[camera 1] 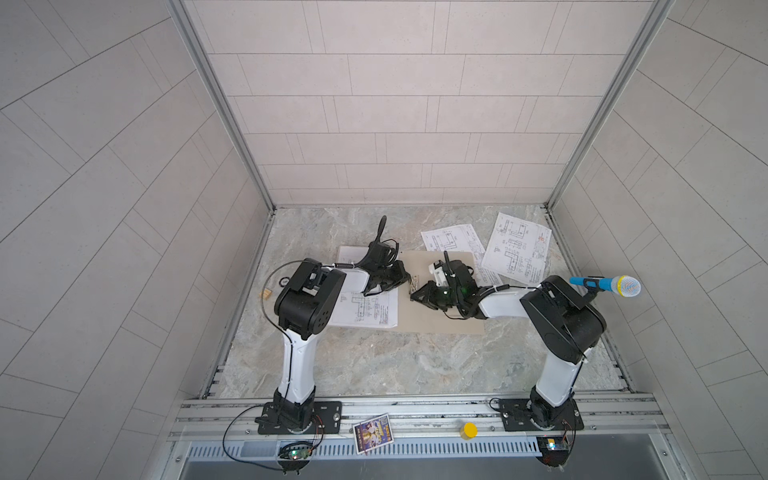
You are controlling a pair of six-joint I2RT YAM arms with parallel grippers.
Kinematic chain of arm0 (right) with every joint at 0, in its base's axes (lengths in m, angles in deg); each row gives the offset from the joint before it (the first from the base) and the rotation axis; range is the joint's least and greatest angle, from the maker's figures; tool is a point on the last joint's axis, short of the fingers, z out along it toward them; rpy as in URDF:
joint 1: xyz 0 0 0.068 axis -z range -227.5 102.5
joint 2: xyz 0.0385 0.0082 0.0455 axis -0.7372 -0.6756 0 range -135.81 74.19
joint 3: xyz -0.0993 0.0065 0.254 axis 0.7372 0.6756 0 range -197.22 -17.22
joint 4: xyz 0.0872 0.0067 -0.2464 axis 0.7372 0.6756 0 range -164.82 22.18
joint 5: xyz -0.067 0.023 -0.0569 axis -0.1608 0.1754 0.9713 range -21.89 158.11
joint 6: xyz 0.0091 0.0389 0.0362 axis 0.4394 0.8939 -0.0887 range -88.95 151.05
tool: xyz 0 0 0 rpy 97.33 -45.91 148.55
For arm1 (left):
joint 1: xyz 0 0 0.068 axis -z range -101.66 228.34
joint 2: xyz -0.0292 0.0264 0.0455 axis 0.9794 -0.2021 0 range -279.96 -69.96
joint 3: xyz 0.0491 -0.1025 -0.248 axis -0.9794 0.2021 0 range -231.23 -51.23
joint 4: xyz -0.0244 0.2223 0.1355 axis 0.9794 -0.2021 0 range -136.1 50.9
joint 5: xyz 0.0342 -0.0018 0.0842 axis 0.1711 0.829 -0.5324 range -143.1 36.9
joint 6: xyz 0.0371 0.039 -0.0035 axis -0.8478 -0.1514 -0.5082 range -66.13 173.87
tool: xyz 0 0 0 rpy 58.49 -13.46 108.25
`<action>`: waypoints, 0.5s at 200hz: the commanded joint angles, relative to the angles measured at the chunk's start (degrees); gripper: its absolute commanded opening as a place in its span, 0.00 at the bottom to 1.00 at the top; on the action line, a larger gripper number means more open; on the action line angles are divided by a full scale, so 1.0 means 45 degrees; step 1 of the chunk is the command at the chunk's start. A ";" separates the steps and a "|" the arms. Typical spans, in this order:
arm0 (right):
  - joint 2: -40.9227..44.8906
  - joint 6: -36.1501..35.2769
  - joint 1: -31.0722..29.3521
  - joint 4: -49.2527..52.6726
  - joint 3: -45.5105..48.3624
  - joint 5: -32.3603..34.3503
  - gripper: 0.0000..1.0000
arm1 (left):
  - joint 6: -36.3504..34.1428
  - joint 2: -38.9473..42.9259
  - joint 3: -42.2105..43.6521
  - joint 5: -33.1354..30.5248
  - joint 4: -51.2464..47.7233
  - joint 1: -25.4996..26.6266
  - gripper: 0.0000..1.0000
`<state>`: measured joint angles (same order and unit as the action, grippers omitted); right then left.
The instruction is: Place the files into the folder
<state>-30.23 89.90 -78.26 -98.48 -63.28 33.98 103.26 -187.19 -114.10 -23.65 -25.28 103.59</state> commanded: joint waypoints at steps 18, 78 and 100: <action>-0.0294 0.0185 -0.0033 -0.0038 -0.0107 0.0096 0.18 | 0.0276 -0.0125 0.0706 -0.1188 -0.1153 -0.0046 0.00; -0.0548 -0.0163 -0.0002 0.0553 -0.0491 0.0202 0.20 | 0.0533 0.0082 0.1138 -0.1504 -0.0976 -0.0046 0.00; -0.0704 -0.0165 0.0015 0.0551 -0.0630 0.0182 0.18 | 0.0443 0.0092 0.1130 -0.1506 -0.1002 -0.0046 0.00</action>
<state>-32.20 89.33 -78.24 -96.84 -64.88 34.28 105.75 -185.75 -111.43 -26.19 -23.03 103.59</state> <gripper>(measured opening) 0.192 0.050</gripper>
